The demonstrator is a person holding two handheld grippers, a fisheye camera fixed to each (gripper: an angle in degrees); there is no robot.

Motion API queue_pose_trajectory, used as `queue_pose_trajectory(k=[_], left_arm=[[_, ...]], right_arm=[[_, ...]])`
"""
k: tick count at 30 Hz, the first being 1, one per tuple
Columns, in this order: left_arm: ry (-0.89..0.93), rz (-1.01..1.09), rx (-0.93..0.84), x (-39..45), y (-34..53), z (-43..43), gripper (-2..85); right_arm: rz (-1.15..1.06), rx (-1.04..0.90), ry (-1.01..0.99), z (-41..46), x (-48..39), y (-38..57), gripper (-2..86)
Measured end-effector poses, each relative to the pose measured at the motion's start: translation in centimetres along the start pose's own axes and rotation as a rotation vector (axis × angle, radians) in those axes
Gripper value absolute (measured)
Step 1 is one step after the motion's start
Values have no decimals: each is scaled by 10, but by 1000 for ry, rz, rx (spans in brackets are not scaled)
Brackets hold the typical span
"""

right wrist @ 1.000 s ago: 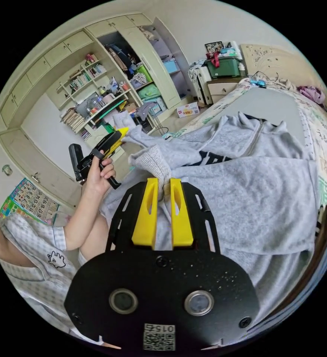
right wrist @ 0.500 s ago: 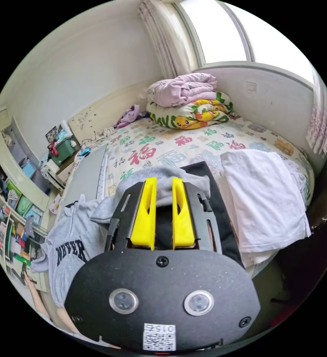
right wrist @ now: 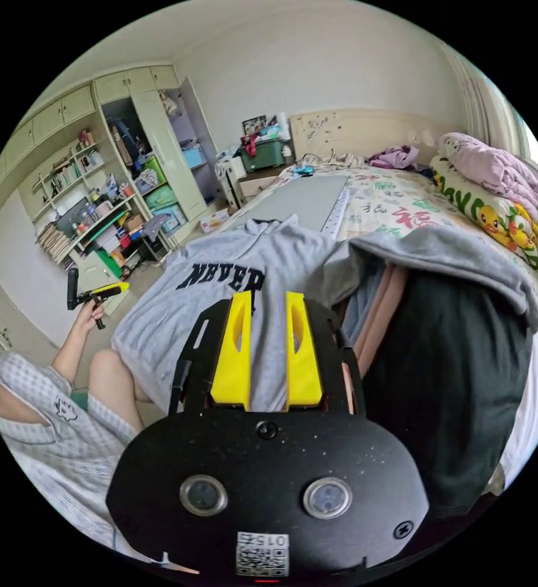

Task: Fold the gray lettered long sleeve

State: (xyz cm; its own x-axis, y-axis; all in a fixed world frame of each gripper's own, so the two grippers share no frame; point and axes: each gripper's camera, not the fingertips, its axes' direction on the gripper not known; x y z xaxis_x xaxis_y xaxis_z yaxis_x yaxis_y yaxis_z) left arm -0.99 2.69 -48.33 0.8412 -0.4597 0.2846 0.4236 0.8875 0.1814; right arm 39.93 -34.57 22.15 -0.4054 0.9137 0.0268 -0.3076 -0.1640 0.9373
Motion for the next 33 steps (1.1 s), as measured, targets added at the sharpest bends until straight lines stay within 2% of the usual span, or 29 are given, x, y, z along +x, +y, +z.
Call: queue_pose_trajectory(k=[2, 5, 7, 10, 13, 16, 21, 28, 30, 33], left_arm=[[-27, -19, -72, 2, 20, -1, 110], [-11, -57, -168, 2, 48, -5, 113], [27, -2, -164, 14, 61, -18, 106], [86, 171, -132, 59, 69, -45, 97], [101, 331, -135, 113, 73, -49, 106], [32, 472, -219, 157, 89, -26, 97], [-49, 480, -339, 173, 116, 13, 101], [-296, 633, -280, 223, 148, 16, 84], [-376, 684, -299, 237, 156, 20, 73], [-400, 662, -284, 237, 160, 16, 41]], right_arm=[[59, -81, 29, 5, 2, 55, 105], [72, -95, 105, -7, 2, 99, 108], [7, -51, 74, -32, -13, 134, 104], [-118, -129, -66, -36, -39, 169, 110], [-270, -196, -111, -17, -72, 215, 122], [-351, -279, -31, 9, -90, 267, 132], [-431, -317, 142, 27, -89, 339, 128], [-666, -270, 457, 47, -101, 409, 94], [-702, -269, 512, 49, -103, 421, 85], [-667, -235, 533, 36, -97, 428, 42]])
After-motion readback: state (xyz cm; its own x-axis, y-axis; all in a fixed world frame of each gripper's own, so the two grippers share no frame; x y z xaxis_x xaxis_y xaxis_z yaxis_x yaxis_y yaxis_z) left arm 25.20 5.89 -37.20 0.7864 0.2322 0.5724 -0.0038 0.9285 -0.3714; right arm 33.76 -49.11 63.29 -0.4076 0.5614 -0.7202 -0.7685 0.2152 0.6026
